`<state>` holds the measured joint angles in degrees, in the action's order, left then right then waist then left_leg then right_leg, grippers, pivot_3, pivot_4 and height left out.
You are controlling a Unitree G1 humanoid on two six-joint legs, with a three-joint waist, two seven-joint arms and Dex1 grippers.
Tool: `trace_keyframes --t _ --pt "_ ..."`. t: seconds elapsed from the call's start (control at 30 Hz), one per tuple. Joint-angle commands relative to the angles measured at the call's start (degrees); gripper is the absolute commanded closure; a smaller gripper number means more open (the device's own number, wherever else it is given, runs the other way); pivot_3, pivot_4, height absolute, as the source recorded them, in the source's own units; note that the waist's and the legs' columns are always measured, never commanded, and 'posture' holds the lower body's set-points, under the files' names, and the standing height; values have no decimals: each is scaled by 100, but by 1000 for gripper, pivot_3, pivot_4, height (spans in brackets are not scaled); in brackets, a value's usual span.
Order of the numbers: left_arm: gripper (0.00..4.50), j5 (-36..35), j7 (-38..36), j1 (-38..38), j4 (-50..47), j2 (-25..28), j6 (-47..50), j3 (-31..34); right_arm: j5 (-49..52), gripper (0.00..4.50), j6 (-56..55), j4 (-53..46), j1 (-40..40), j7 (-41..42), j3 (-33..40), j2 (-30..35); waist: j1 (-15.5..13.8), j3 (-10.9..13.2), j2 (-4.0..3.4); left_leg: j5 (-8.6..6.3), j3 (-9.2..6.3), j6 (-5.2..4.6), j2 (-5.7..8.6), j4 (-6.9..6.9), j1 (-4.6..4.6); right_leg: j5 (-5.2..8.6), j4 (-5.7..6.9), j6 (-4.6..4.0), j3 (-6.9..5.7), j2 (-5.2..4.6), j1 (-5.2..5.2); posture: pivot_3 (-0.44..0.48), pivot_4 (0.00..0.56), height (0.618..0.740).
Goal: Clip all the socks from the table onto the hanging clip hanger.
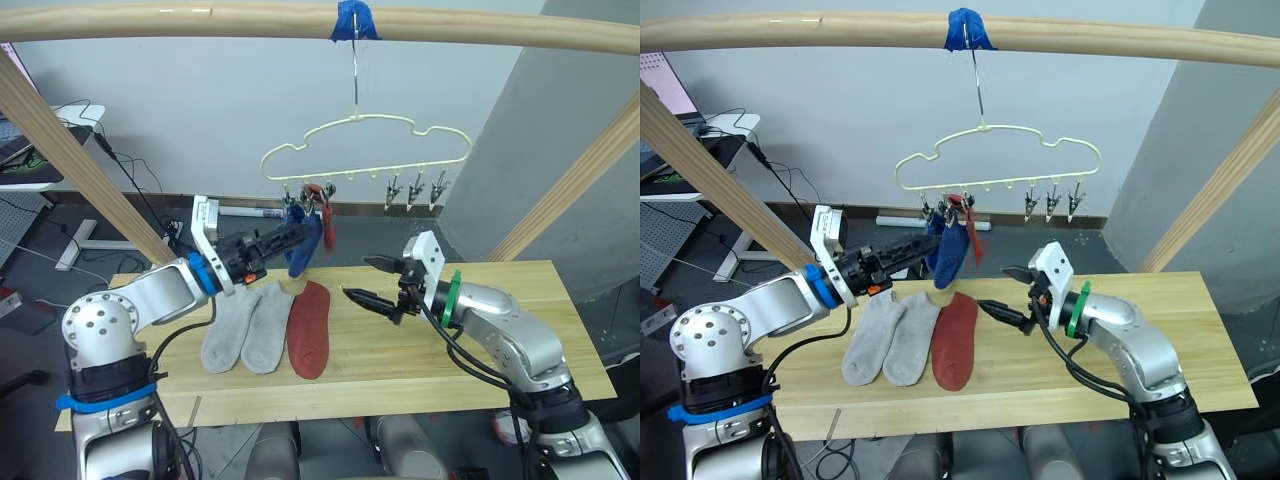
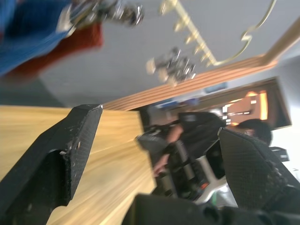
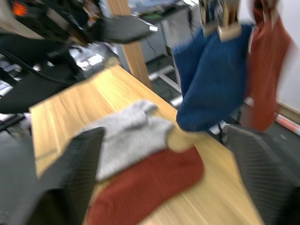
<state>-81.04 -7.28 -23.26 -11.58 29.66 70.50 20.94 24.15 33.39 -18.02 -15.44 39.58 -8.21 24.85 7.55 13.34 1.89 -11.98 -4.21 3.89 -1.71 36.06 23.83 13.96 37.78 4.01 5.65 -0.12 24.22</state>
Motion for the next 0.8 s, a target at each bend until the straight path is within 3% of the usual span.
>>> trace_keyframes --t 0.03,0.23,0.37,0.47,0.53,0.63,0.8 --pt "0 1079 -85 270 -1240 382 -671 -316 -373 78 -150 -573 220 -824 458 -64 -17 0 0 0 2 0 0 0 -1 0 0 0 2 0 -1 -118 185 740" --pt "0 1920 -1096 558 -1389 214 -1830 -641 -684 78 101 -795 20 -1951 822 -567 -27 0 -1 1 8 1 0 3 -6 -2 6 -4 7 0 -1 -121 192 740" --pt "0 2583 -2051 798 -1282 626 -2192 -1069 -683 78 222 -718 -208 -2314 798 -943 6 -1 -2 2 10 0 -1 1 -10 -4 6 -10 9 2 -1 -117 190 740" --pt "0 3496 -3113 1043 -1427 855 -3408 -1371 -793 78 141 -614 -327 -2563 669 -1265 1 -1 -2 1 8 0 -3 -4 -4 0 4 -16 5 3 4 -111 189 740" --pt "0 3825 -3592 1248 -1527 821 -4077 -1409 -917 432 34 -520 -430 -2742 482 -1544 4 -1 -2 1 10 0 -3 -8 1 -2 -4 -19 6 1 6 -109 190 740" --pt "0 3968 -3720 1325 -1509 658 -4480 -1348 -1061 1336 -73 -351 -589 -2853 350 -1765 -3 -1 -2 1 14 0 -4 -9 1 -5 -3 -24 7 -1 9 -108 190 740" --pt "0 3996 -3675 1317 -1541 492 -4576 -1343 -1279 1336 -385 118 -863 -2988 349 -1927 -46 -1 -2 1 13 -1 -4 0 0 -2 -2 -13 7 -2 4 -102 190 740"
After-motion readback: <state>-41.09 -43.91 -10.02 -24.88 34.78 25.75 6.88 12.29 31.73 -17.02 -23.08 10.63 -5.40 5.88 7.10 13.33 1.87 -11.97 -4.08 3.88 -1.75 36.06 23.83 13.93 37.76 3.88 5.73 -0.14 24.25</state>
